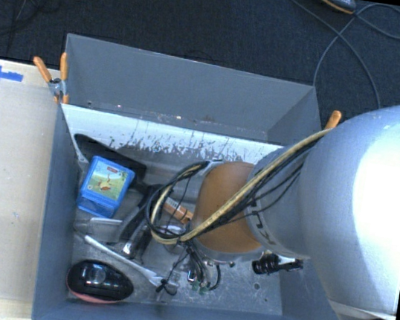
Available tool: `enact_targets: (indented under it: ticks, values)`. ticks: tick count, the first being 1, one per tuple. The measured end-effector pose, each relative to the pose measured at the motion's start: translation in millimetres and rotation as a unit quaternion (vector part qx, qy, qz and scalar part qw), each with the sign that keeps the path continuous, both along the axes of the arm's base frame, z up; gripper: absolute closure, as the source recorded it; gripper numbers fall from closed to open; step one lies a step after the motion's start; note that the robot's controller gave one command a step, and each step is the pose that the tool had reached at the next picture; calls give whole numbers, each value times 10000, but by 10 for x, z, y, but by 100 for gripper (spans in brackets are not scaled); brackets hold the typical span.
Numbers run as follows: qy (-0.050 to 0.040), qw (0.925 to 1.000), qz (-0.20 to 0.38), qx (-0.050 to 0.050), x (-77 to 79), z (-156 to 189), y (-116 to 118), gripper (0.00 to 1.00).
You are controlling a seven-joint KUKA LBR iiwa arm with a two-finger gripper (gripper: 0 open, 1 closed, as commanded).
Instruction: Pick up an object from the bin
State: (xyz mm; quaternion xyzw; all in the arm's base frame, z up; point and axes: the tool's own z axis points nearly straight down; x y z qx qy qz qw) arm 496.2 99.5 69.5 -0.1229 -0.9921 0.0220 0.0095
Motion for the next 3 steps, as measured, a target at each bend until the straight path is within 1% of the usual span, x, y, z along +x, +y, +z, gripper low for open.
enact_targets:
  ticks: [3]
  values:
    - [3, 10000, 37, -4, 0, 0, -3, 0]
